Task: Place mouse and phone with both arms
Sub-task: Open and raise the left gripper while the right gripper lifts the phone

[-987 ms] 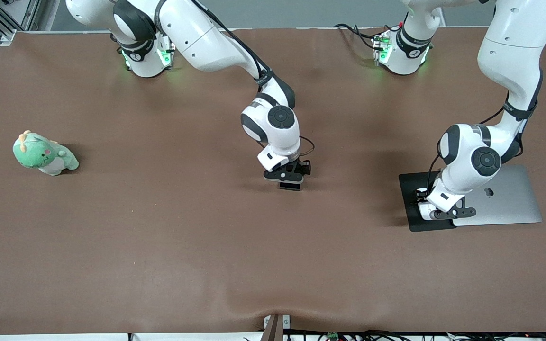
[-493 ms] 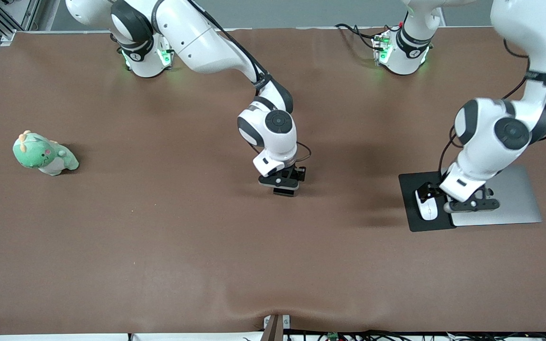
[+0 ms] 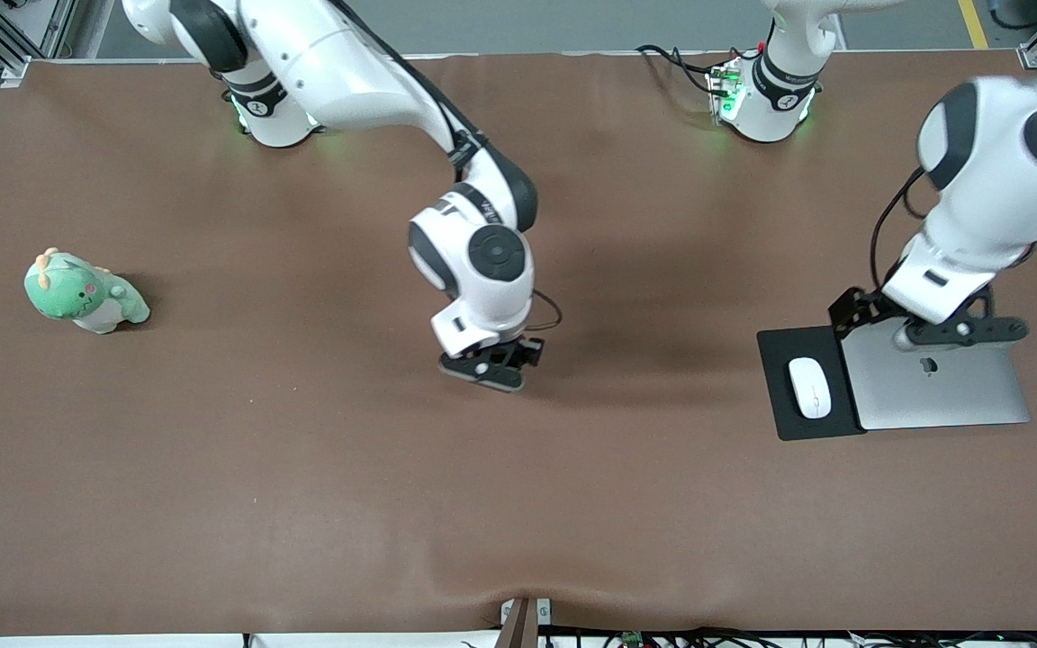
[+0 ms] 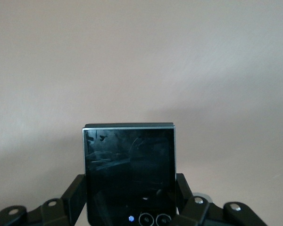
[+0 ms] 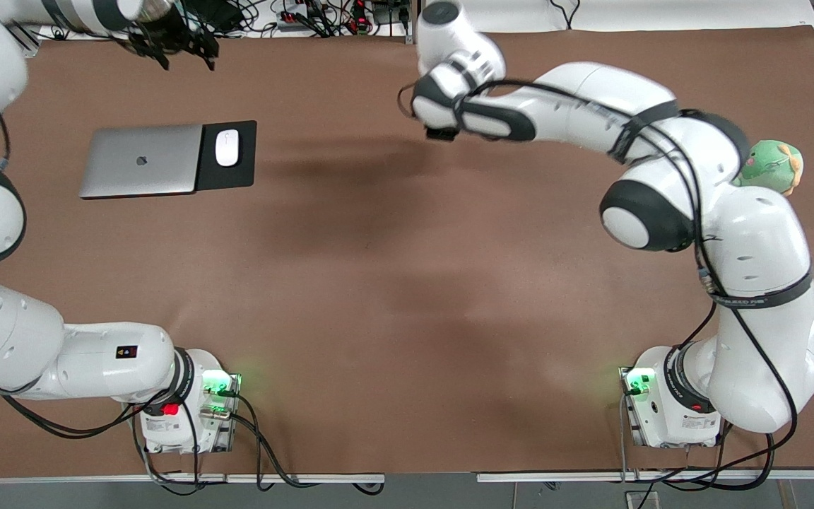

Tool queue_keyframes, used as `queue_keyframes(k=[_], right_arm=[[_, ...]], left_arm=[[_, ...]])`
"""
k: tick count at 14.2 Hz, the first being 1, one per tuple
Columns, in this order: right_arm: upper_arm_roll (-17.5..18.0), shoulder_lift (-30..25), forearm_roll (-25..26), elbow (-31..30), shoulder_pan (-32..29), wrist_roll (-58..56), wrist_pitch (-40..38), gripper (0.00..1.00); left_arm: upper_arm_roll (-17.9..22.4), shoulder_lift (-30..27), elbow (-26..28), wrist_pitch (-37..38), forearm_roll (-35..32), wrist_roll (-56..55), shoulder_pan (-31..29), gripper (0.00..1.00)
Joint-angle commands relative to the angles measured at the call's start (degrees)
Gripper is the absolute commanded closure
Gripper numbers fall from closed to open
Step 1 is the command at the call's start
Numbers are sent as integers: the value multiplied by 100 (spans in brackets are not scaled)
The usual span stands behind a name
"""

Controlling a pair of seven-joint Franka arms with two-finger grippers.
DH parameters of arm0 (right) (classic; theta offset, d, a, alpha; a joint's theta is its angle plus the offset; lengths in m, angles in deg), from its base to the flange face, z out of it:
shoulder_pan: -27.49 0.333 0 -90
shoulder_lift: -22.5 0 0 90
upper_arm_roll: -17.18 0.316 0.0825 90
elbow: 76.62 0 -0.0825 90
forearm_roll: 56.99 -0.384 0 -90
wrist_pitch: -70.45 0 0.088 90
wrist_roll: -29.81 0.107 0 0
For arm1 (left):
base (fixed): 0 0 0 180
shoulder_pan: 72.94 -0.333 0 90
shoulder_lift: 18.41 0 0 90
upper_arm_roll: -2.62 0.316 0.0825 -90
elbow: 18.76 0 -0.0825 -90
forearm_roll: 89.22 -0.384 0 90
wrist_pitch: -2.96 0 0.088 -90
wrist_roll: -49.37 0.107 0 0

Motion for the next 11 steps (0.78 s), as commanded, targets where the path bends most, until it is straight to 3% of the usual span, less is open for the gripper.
queue_keyframes(k=[1,5,8,11], right_arm=[[115,-564,55,-131,-522,-685,-336,100],[132,-898,37,-516,-1321,-1775,-689,100],[141,-1083,-15,-746,-1875,-2453,-689,100],[141,-1382,-278,-1159,-2526,-3068,-636,100]], left_arm=[[-112,60,-949,1164,105,36,-16,0],[-112,69,-2083,2264,396,27,28,0],[448,51,-2244,2432,413,27,642,0],[556,-89,-2200,2582,466,45,687,0]])
